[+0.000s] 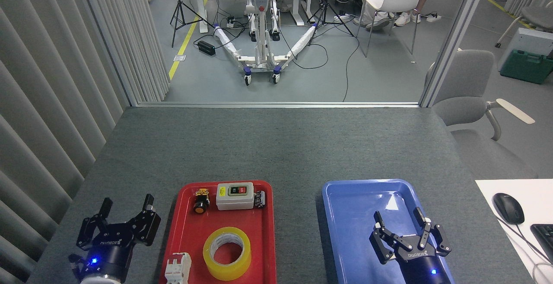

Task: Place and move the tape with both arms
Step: 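Move the left gripper up toward the yellow tape roll in the red tray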

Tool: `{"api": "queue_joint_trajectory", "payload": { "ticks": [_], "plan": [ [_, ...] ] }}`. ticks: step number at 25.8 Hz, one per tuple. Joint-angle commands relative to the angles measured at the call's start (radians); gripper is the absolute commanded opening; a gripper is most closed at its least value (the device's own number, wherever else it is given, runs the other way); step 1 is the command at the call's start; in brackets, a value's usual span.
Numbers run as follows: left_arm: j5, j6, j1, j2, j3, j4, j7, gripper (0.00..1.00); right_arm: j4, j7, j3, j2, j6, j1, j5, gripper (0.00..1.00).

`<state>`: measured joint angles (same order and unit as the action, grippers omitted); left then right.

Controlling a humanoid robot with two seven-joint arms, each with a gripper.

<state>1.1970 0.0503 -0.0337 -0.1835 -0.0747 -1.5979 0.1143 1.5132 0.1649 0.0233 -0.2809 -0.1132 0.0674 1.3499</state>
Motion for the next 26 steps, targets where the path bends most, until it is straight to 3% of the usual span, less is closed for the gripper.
{"api": "queue_joint_trajectory", "payload": {
  "ticks": [1, 15, 18, 21, 26],
  "plan": [
    [0.0, 0.002, 0.0, 0.004, 0.001, 0.001, -0.001, 1.0, -0.004, -0.001, 0.001, 0.003, -0.002, 0.0, 0.0, 1.0],
    [0.001, -0.032, 0.011, 0.018, 0.001, -0.005, 0.012, 1.0, -0.022, 0.002, 0.003, 0.012, -0.002, -0.005, 0.0, 1.0],
    [-0.008, 0.008, 0.055, -0.013, 0.019, 0.012, -0.041, 1.0, -0.022, 0.002, 0.003, 0.011, -0.002, -0.006, 0.0, 1.0],
    [-0.017, 0.149, 0.117, -0.077, 0.064, 0.007, -0.26, 1.0, -0.022, 0.004, 0.003, 0.011, -0.002, -0.009, 0.0, 1.0],
    [-0.117, 0.256, 0.256, -0.122, 0.07, 0.001, -0.824, 1.0, -0.022, 0.005, 0.001, 0.011, -0.003, -0.009, 0.003, 1.0]
  ]
}}
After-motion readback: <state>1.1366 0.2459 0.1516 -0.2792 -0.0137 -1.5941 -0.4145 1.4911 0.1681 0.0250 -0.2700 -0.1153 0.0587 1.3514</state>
